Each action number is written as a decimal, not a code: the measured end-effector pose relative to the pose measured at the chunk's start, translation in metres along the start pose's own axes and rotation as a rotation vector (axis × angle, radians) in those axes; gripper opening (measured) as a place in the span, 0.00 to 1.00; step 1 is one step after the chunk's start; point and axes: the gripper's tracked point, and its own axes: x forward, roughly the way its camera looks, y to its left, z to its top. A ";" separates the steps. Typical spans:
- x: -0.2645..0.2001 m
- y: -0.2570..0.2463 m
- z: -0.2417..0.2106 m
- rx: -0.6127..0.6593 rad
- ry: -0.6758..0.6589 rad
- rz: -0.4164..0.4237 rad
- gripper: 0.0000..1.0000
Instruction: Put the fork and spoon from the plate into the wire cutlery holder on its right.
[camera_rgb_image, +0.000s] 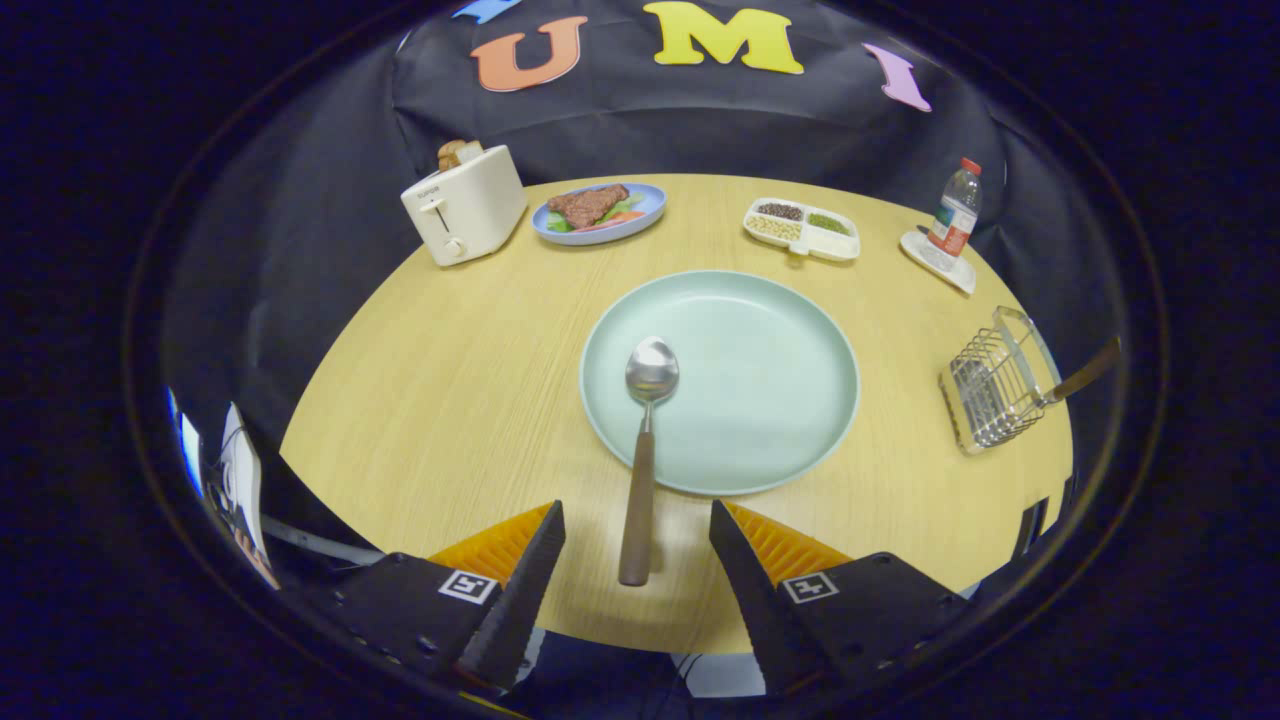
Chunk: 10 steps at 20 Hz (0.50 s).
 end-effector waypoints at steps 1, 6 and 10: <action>0.005 0.001 -0.002 0.017 0.021 -0.003 0.81; 0.024 0.009 0.008 0.022 0.039 -0.030 0.57; 0.029 0.008 0.008 0.010 0.059 -0.058 0.20</action>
